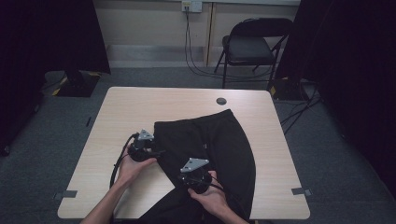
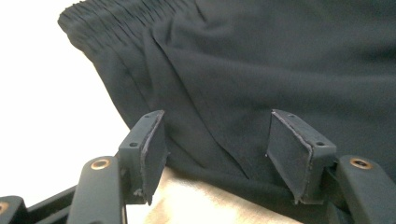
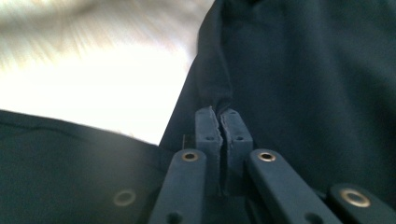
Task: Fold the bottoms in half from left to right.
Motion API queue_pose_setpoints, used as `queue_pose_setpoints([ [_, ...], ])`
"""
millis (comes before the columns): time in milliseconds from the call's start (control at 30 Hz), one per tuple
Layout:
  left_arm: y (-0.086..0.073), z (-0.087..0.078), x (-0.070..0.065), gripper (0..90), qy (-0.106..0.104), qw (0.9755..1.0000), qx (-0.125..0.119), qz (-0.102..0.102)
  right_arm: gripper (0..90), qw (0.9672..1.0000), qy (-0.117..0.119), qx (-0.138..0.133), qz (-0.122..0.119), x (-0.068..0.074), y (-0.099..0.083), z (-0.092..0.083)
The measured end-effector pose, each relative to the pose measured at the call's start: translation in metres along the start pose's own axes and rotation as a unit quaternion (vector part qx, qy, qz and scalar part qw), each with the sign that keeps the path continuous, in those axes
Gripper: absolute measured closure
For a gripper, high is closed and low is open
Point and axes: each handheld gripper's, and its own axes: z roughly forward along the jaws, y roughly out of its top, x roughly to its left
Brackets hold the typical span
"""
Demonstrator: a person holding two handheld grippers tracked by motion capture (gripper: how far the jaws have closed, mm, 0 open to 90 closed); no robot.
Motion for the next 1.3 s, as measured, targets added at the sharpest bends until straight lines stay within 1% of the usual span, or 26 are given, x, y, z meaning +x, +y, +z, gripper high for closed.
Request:
queue_pose_setpoints([
  [67,0.005,-0.004,0.008,37.3,0.002,1.0,-0.001,-0.005,88.5,1.0,0.001,0.006,-0.003,0.001,-0.003,0.002],
  [100,0.005,-0.004,0.008,37.1,0.002,1.0,-0.001,-0.005,88.7,0.9999,0.001,0.011,-0.005,0.002,-0.005,0.003],
  [133,0.006,-0.007,0.015,35.6,0.008,0.9996,-0.013,-0.024,88.7,1.0,0.0,0.007,-0.005,0.003,-0.007,0.003],
  [233,0.003,-0.004,0.022,33.7,0.013,0.9993,-0.006,-0.034,88.8,0.9999,0.0,0.007,-0.014,0.006,-0.007,0.002],
  [267,-0.001,0.0,0.028,33.6,0.025,0.9985,-0.001,-0.049,88.8,0.9998,-0.002,0.004,-0.017,0.008,-0.008,0.002],
  [300,-0.002,0.003,0.032,32.1,0.014,0.9982,-0.004,-0.058,88.9,0.9998,-0.002,0.003,-0.017,0.009,-0.009,0.002],
  [333,-0.003,0.005,0.034,31.8,0.011,0.9975,-0.009,-0.07,88.9,0.9998,-0.002,0.004,-0.019,0.01,-0.009,0.001],
  [367,-0.003,0.008,0.035,31.5,0.012,0.9971,-0.013,-0.074,88.9,0.9998,-0.002,0.005,-0.02,0.011,-0.009,0.001],
  [433,-0.002,0.012,0.033,30.2,0.01,0.9979,-0.01,-0.063,88.9,0.9998,0.002,0.006,-0.02,0.013,-0.009,0.0],
  [500,0.0,0.017,0.027,29.0,0.021,0.9988,-0.006,-0.045,88.9,0.9999,0.004,0.003,-0.016,0.013,-0.011,0.0],
  [567,0.001,0.018,0.024,29.6,0.018,0.999,-0.005,-0.04,88.9,0.9999,0.005,0.003,-0.016,0.013,-0.011,0.0],
  [600,0.003,0.022,0.019,29.4,0.031,0.9993,-0.003,-0.022,88.9,0.9998,0.004,0.002,-0.019,0.014,-0.011,0.0],
  [667,0.005,0.026,0.014,27.9,0.045,0.9987,-0.004,-0.023,88.9,0.9998,0.002,0.001,-0.02,0.014,-0.011,0.0],
  [733,0.006,0.032,0.008,26.8,0.051,0.998,-0.021,-0.03,89.0,0.9998,0.003,0.0,-0.022,0.015,-0.012,0.0],
  [767,0.007,0.032,0.006,30.7,0.043,0.9986,-0.023,-0.02,89.0,0.9997,0.003,-0.001,-0.022,0.015,-0.012,0.0],
  [800,0.008,0.033,0.004,41.7,0.036,0.9988,-0.028,-0.017,89.0,0.9997,0.002,0.0,-0.024,0.015,-0.012,0.0],
  [833,0.009,0.034,0.002,51.5,0.022,0.999,-0.034,-0.02,89.0,0.9997,0.0,0.0,-0.023,0.016,-0.011,0.0],
  [867,0.009,0.034,0.002,64.7,0.019,0.999,-0.035,-0.019,89.0,0.9998,0.0,-0.003,-0.021,0.016,-0.012,0.001],
  [900,0.009,0.035,0.001,69.9,0.008,0.999,-0.038,-0.023,89.2,0.9998,0.001,-0.003,-0.021,0.016,-0.011,0.001],
  [933,0.009,0.035,0.001,79.6,-0.001,0.9989,-0.039,-0.028,89.4,0.9998,0.001,-0.001,-0.02,0.016,-0.01,0.001],
  [1000,0.009,0.034,0.001,87.1,0.003,0.9988,-0.037,-0.033,89.4,0.9999,0.003,0.0,-0.016,0.016,-0.009,0.001],
  [1067,0.008,0.035,0.004,87.7,-0.005,0.9974,-0.042,-0.059,89.4,0.9999,0.006,-0.005,-0.012,0.016,-0.008,0.001],
  [1167,0.008,0.032,0.006,88.2,-0.007,0.9965,-0.05,-0.067,89.5,0.9998,0.015,-0.008,-0.01,0.019,-0.002,-0.001],
  [1233,0.01,0.02,0.014,88.3,-0.02,0.9926,-0.075,-0.093,89.5,0.9995,0.024,-0.019,-0.011,0.021,0.004,-0.005],
  [1267,0.01,0.02,0.014,88.3,-0.02,0.9926,-0.075,-0.093,89.5,0.9992,0.026,-0.027,-0.011,0.022,0.009,-0.008],
  [1300,0.011,0.011,0.018,88.4,-0.022,0.9907,-0.089,-0.1,89.5,0.999,0.032,-0.032,-0.008,0.024,0.013,-0.011],
])
